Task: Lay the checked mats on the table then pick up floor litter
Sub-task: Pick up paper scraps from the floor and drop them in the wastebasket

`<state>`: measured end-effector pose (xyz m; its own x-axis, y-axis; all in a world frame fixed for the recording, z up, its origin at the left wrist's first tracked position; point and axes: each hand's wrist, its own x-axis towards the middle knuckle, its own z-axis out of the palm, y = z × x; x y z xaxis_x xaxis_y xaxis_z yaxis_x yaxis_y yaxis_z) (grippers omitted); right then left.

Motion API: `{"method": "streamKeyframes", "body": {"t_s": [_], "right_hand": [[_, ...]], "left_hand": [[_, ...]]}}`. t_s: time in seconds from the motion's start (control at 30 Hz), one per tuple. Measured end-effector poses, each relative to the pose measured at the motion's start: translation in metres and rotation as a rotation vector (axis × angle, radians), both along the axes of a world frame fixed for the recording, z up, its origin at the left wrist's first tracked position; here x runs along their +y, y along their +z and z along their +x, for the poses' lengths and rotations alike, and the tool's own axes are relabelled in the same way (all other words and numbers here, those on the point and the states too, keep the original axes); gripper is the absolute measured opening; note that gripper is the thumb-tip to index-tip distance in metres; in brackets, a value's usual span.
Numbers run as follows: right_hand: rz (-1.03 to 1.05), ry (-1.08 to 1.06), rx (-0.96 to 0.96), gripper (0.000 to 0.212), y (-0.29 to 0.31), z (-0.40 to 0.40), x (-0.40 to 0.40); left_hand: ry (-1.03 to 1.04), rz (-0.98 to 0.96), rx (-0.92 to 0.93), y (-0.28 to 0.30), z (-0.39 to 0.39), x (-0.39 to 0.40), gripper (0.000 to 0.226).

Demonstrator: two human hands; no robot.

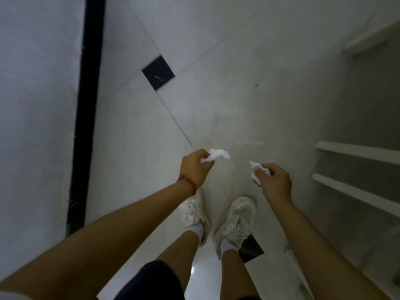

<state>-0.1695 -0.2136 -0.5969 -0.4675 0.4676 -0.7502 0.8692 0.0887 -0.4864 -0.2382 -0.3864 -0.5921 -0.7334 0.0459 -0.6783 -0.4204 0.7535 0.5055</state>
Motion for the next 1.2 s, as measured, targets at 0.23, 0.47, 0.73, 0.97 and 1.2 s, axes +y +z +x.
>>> {"method": "streamKeyframes", "body": {"t_s": [0.23,0.47,0.73,0.97,1.2], "right_hand": [[-0.041,-0.008,0.152,0.015,0.161,-0.036,-0.024],[-0.038,0.031,0.324,0.022,0.301,-0.069,-0.044],[-0.093,0.137,0.449,0.017,0.41,-0.094,-0.095],[-0.159,0.455,0.394,0.02,0.438,-0.117,-0.139],[-0.143,0.951,0.397,0.011,0.454,-0.164,-0.182]], "left_hand": [[0.164,0.027,0.152,0.17,-0.034,-0.046,0.018],[0.328,0.067,0.252,0.303,-0.028,-0.09,0.015],[0.459,0.125,0.291,0.407,-0.004,-0.152,0.033],[0.719,0.059,0.375,0.446,0.025,-0.191,0.032],[1.121,-0.095,0.372,0.47,0.079,-0.204,0.037]]}}
